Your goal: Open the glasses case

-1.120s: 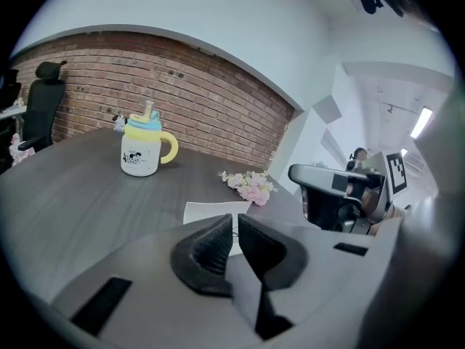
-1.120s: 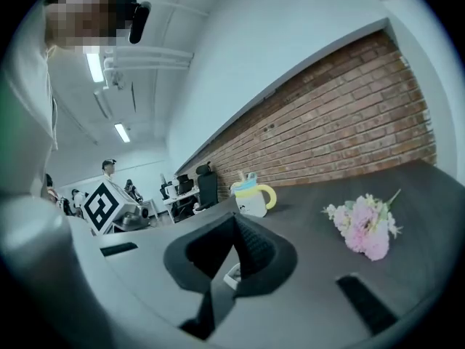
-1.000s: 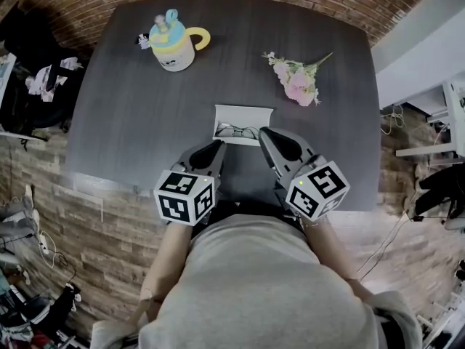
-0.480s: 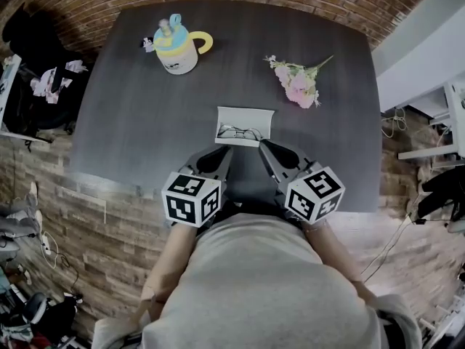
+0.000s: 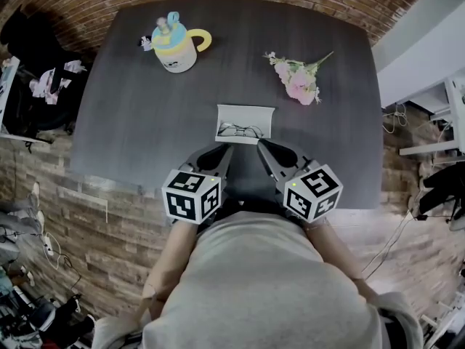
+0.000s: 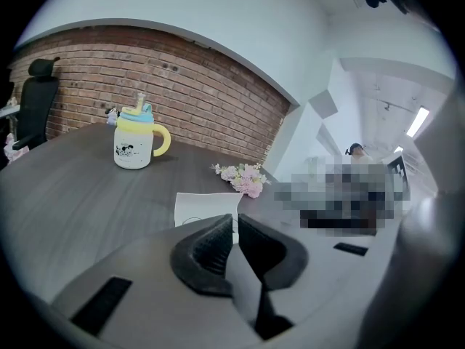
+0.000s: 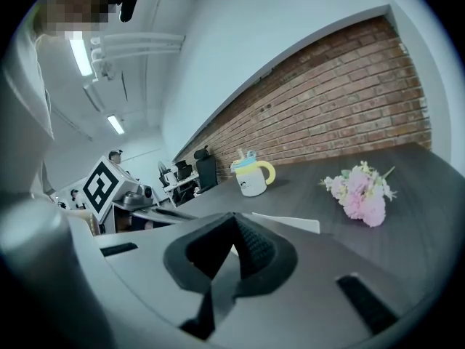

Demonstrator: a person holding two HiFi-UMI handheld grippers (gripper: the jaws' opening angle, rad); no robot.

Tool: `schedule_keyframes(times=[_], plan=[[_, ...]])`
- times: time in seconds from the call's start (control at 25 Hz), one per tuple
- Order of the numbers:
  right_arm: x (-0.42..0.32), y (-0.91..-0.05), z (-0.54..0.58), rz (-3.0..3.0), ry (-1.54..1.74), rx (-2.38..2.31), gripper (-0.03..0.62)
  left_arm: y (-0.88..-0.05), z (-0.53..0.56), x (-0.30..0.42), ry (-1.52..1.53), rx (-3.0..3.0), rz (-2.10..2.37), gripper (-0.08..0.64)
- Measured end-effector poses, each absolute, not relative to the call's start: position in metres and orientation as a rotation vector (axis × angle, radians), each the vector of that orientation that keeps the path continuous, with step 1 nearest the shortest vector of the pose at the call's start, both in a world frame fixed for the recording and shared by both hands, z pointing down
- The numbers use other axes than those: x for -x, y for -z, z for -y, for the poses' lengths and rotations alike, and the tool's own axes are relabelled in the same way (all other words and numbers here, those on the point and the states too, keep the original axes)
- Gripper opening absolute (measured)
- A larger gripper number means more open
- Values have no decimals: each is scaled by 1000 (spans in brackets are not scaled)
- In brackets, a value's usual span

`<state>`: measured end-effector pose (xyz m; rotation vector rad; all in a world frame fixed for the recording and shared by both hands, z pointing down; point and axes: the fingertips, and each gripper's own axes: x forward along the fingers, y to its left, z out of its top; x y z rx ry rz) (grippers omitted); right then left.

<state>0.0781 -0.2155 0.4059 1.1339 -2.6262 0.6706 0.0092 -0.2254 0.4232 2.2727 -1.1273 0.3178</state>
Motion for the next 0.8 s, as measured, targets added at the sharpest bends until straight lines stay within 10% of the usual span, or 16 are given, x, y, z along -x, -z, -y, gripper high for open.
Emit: schedule_keyframes(times=[0.8], plan=[[-85,-413,216,2606,-745,-1176,6,-429,224,-13,-332,-2280,1086,40]])
